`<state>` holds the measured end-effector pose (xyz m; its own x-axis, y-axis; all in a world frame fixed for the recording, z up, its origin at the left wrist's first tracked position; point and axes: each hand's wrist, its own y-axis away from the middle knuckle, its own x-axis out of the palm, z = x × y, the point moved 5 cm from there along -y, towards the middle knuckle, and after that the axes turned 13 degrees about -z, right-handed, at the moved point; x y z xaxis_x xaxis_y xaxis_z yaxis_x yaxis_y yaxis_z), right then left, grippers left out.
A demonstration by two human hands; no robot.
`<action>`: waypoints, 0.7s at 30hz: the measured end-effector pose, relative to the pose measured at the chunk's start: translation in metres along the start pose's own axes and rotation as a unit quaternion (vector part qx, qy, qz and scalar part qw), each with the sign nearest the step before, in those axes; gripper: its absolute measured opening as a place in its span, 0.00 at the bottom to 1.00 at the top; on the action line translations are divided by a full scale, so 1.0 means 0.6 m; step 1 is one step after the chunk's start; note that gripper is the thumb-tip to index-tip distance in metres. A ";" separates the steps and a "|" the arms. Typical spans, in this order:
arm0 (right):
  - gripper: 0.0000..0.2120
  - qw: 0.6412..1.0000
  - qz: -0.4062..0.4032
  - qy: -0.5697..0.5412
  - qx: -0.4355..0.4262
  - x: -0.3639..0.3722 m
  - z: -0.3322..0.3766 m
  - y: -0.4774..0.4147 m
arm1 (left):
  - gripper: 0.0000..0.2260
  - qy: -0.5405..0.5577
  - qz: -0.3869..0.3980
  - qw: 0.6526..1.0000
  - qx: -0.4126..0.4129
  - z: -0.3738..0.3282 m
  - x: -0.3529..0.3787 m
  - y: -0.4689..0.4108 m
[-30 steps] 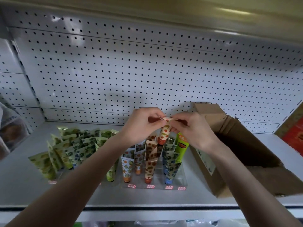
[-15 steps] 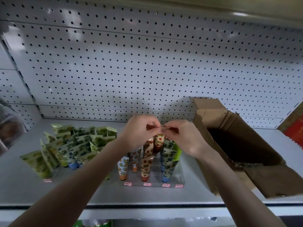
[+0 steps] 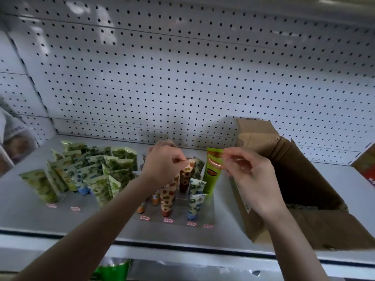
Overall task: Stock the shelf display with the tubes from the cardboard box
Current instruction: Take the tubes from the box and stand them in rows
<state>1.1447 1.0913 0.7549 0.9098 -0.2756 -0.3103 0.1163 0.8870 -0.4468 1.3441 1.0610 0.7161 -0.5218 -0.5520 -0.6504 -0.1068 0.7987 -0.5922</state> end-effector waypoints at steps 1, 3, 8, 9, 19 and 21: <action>0.07 1.000 -0.001 -0.014 0.004 -0.007 -0.002 0.001 | 0.06 -0.020 -0.003 1.000 -0.018 -0.002 -0.003 0.002; 0.10 0.999 0.001 -0.037 0.007 -0.020 -0.003 0.004 | 0.04 -0.043 0.003 0.998 -0.052 -0.001 -0.007 0.006; 0.08 0.995 0.023 -0.098 0.013 -0.035 0.007 0.014 | 0.07 -0.071 -0.016 0.993 -0.095 -0.003 -0.013 0.017; 0.07 0.994 0.027 -0.102 0.011 -0.036 0.010 0.017 | 0.07 -0.079 -0.019 0.992 -0.096 -0.006 -0.013 0.019; 0.07 0.992 0.039 -0.114 0.042 -0.043 0.013 0.025 | 0.05 -0.078 -0.025 0.991 -0.111 -0.015 -0.018 0.029; 0.06 0.993 0.039 -0.108 0.039 -0.042 0.014 0.024 | 0.05 -0.076 -0.021 0.991 -0.109 -0.015 -0.016 0.027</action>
<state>1.1267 1.1141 0.7633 0.9805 -0.1259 -0.1509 0.0641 0.9307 -0.3602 1.3399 1.0813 0.7169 -0.3805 -0.6024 -0.7017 -0.3139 0.7978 -0.5147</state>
